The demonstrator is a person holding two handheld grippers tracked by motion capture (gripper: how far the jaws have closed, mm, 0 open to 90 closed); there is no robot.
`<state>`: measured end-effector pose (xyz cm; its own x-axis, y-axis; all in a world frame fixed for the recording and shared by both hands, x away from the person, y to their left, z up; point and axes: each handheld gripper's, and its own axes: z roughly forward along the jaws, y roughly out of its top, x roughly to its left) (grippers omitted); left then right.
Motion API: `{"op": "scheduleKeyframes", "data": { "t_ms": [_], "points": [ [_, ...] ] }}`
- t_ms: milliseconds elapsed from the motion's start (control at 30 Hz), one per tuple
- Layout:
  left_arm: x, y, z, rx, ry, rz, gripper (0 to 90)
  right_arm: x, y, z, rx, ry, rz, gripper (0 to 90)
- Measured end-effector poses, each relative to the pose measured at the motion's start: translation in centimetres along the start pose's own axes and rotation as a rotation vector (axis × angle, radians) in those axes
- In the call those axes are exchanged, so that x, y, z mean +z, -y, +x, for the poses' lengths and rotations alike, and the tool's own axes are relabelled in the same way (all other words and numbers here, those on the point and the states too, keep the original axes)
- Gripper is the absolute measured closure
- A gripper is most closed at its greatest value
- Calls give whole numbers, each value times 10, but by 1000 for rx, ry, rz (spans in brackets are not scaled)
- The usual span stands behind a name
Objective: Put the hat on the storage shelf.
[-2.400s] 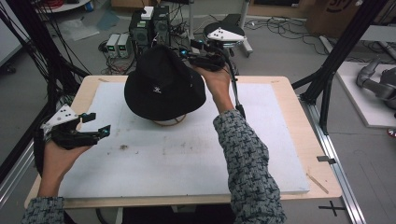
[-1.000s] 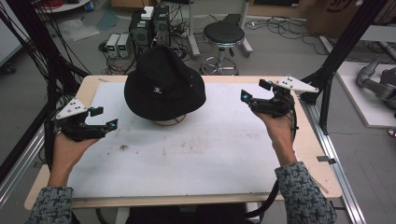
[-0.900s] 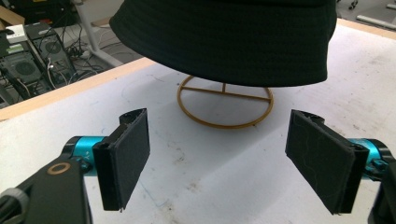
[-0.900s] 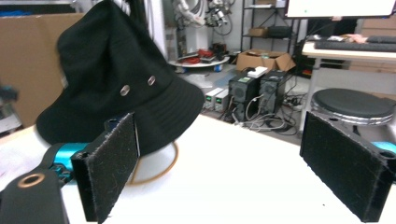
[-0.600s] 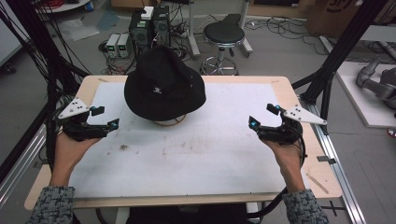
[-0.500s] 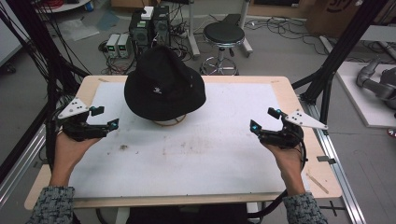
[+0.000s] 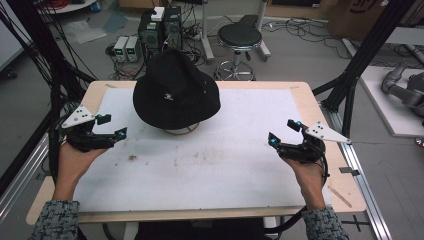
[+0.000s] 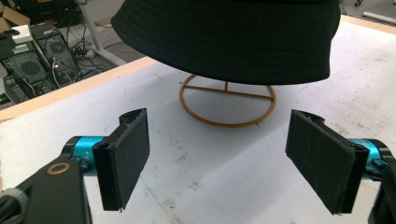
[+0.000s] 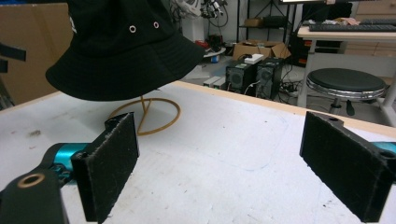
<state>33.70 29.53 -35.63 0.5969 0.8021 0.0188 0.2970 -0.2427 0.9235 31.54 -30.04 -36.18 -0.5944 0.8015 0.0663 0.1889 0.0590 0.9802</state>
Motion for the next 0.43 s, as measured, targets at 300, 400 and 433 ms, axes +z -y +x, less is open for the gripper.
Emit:
{"op": "scheduleKeyframes", "data": {
  "t_ms": [300, 400, 433],
  "points": [
    [-1, 0, 0, 2, 0, -2, 221, 1, 3, -3, 19, -3, -2, 115],
    [0, 0, 0, 0, 2, -2, 221, 1, 3, -3, 23, -6, -5, 115],
    [0, 0, 0, 0, 2, -1, 221, 0, 3, -3, 26, -4, -3, 116]
  ]
}}
